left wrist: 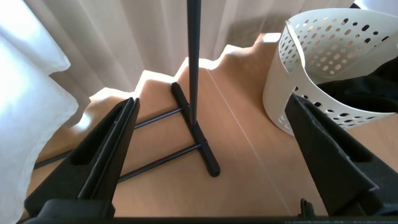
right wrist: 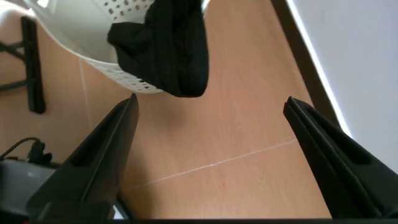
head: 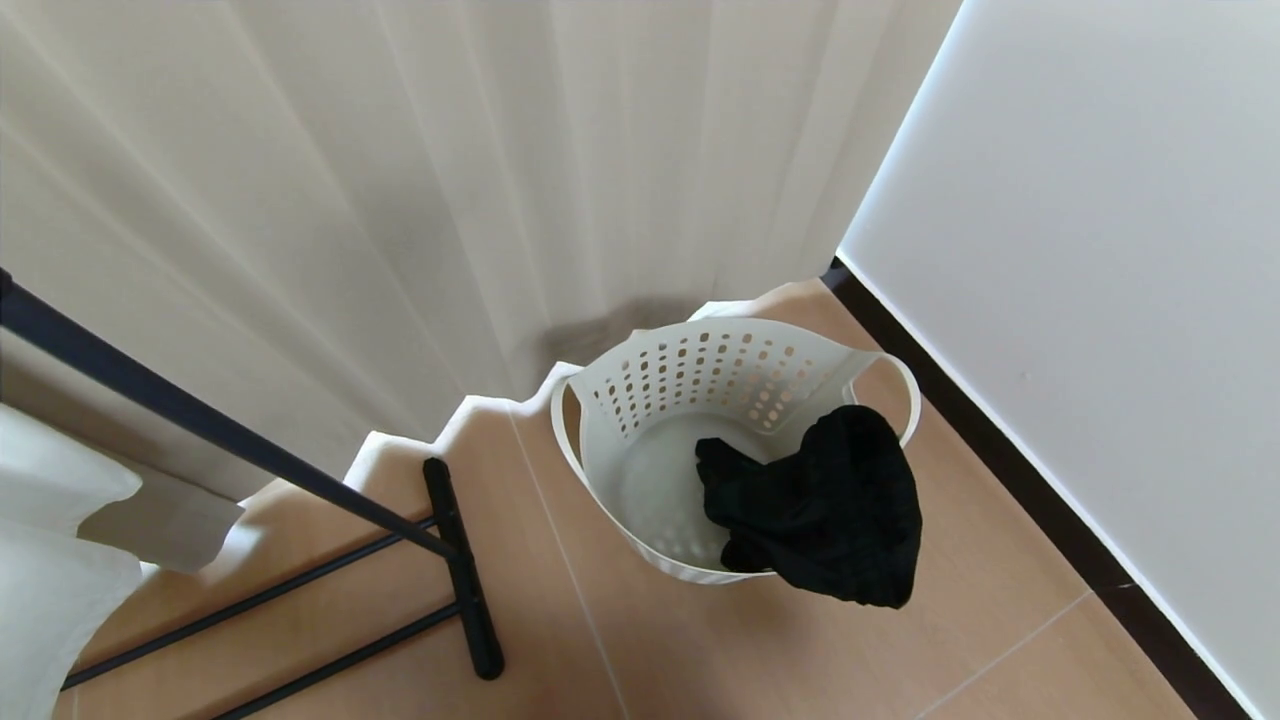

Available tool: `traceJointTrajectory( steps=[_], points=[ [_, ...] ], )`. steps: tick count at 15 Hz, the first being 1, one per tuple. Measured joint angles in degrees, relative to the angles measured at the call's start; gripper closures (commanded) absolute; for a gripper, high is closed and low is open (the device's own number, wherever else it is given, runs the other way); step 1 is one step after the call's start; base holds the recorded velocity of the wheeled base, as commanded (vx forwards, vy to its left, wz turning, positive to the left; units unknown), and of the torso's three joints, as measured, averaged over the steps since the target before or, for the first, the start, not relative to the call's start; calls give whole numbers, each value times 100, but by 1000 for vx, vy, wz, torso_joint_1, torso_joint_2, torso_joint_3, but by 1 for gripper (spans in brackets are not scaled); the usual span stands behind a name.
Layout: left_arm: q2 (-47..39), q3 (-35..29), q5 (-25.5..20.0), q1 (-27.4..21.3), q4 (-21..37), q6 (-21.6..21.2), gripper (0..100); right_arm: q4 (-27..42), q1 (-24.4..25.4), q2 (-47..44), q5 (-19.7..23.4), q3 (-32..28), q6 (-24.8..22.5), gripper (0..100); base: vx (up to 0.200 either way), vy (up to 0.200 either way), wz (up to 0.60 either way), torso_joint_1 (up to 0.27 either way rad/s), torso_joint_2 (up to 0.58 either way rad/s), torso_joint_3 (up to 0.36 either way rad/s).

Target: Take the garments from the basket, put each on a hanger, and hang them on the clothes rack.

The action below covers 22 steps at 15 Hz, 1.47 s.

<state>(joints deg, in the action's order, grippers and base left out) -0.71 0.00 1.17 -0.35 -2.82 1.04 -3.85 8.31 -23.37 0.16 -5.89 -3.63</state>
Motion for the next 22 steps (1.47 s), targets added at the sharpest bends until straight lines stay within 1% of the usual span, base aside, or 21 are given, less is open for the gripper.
traceJointTrajectory(
  steps=[1,2,4,6,9,10,11,12,13,15,17,22],
  points=[
    [0,0,2,0,0,5,0,-38,146,-446,2,-182,-213,0,0,0,0,0,0,0],
    [0,0,2,0,0,7,0,-83,257,-953,5,-414,-523,0,0,0,0,0,0,0],
    [0,0,2,0,0,7,0,-123,386,-1927,11,-874,-1240,0,0,0,0,0,0,0],
    [2,0,2,0,-2,7,0,-145,447,-3024,6,-1434,-2261,0,0,0,0,0,0,0],
    [0,0,2,2,0,7,0,-176,467,-4597,-26,-2413,-4117,0,0,0,0,0,0,0],
    [0,0,2,2,-2,7,0,-284,439,-5110,-40,-2776,-4738,0,0,0,0,0,0,0],
    [0,0,2,0,0,7,0,-457,402,-5556,-82,-3071,-5209,0,0,0,0,0,0,0],
    [0,0,2,0,0,7,0,-756,372,-5967,-177,-3305,-5486,0,0,0,0,0,0,0],
    [2,0,2,0,0,7,0,-1211,347,-6387,-322,-3474,-5658,0,0,0,0,0,0,0],
    [2,0,-2,2,2,2,0,-2097,329,-7056,-491,-3663,-5809,0,0,0,0,0,0,0],
    [5,0,-5,2,2,2,0,-2666,328,-7646,-533,-3857,-5833,0,0,0,0,0,0,0],
    [2,0,0,6,0,16,0,-2784,323,-8358,-530,-4391,-5833,0,0,0,0,0,0,0]
  ],
)
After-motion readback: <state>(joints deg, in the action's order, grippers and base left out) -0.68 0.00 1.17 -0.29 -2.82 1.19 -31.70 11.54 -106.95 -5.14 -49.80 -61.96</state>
